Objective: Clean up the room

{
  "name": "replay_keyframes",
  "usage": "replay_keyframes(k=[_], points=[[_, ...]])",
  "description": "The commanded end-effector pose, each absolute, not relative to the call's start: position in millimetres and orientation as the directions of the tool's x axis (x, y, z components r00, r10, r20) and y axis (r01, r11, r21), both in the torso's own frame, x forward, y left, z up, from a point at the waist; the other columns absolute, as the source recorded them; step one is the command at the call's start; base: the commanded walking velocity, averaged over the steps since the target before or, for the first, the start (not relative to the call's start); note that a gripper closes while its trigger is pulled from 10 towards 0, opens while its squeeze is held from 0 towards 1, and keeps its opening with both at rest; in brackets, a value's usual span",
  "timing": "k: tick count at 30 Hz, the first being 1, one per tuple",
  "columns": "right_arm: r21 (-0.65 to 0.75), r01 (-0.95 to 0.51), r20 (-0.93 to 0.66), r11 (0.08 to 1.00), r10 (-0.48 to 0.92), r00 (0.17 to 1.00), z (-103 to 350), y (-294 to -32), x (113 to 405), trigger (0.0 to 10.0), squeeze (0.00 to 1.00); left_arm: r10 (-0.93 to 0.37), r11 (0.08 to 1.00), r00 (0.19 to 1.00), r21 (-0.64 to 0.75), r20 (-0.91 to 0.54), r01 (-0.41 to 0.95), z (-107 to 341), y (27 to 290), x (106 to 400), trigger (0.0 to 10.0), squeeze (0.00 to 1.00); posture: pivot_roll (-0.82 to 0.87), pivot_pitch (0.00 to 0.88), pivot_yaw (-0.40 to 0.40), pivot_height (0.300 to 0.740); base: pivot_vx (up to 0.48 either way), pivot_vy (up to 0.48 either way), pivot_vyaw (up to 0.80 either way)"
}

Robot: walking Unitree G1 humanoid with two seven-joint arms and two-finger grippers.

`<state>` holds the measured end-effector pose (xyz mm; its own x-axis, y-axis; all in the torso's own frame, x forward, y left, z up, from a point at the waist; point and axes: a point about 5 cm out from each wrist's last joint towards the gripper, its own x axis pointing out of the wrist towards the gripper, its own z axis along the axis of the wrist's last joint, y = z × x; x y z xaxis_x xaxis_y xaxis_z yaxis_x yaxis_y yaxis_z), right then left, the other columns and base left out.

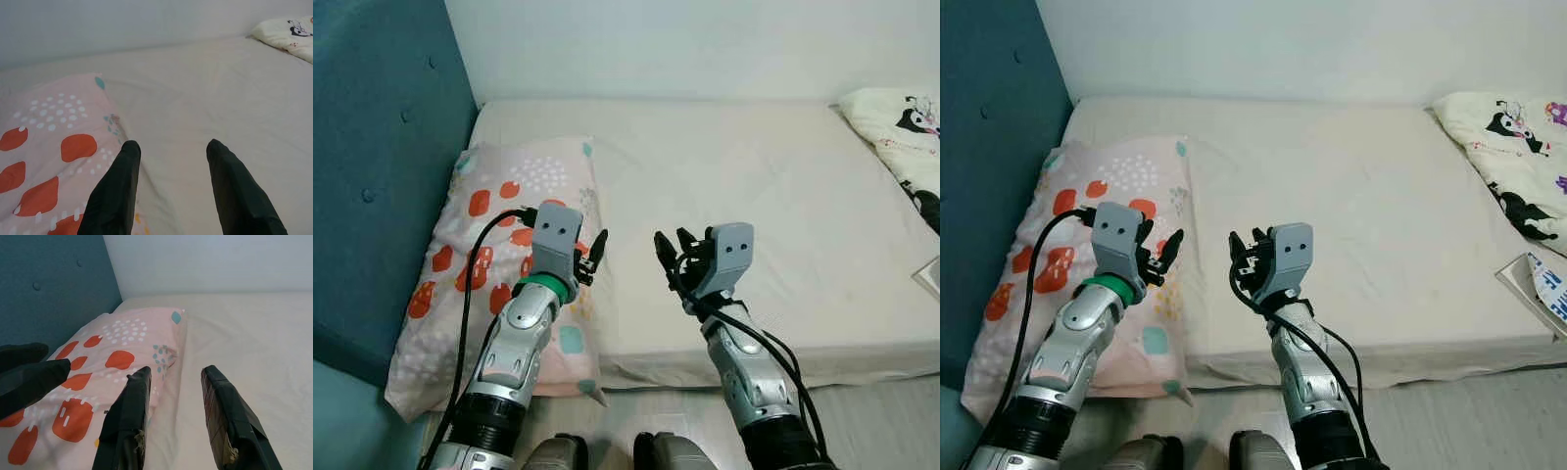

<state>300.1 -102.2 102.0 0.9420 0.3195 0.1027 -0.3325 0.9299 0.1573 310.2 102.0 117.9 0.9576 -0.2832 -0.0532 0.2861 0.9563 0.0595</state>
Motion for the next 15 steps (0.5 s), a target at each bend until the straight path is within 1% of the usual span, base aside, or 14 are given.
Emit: replay_keyframes(k=[1, 2, 5, 10, 13, 15], points=[[0.151, -0.326, 0.086, 0.933, 0.316, 0.945, 97, -104, 299, 10.0, 0.00, -0.288, 0.954, 0.956, 0.066, -0.062, 0.291, 114, 101, 307, 10.0, 0.00, -0.04, 0.043, 0.003, 0.740, 0.000, 0.000, 0.00], [0.153, -0.316, 0.059, 0.936, 0.310, 0.949, 90, -106, 298, 10.0, 0.00, -0.286, 0.953, 0.955, 0.079, -0.080, 0.292, 109, 102, 306, 10.0, 0.00, -0.04, 0.042, -0.005, 0.740, 0.000, 0.000, 0.00], [0.152, -0.314, 0.048, 0.937, 0.310, 0.950, 87, -106, 297, 10.0, 0.00, -0.284, 0.953, 0.955, 0.086, -0.087, 0.291, 106, 103, 306, 10.0, 0.00, -0.04, 0.042, -0.005, 0.740, 0.000, 0.000, 0.00], [0.145, -0.305, -0.003, 0.941, 0.308, 0.951, 73, -110, 292, 10.0, 0.00, -0.246, 0.961, 0.960, 0.092, -0.134, 0.259, 91, 114, 302, 10.0, 0.00, -0.04, 0.026, -0.010, 0.740, 0.000, 0.000, 0.00], [0.152, -0.295, -0.010, 0.943, 0.300, 0.954, 72, -112, 292, 10.0, 0.00, -0.244, 0.961, 0.959, 0.094, -0.143, 0.259, 89, 115, 301, 10.0, 0.00, -0.04, 0.029, -0.012, 0.740, 0.000, 0.000, 0.00], [0.149, -0.297, -0.018, 0.943, 0.303, 0.953, 70, -112, 292, 10.0, 0.00, -0.250, 0.960, 0.958, 0.093, -0.144, 0.265, 88, 112, 301, 10.0, 0.00, -0.03, 0.004, -0.009, 0.740, 0.000, 0.000, 0.00]])
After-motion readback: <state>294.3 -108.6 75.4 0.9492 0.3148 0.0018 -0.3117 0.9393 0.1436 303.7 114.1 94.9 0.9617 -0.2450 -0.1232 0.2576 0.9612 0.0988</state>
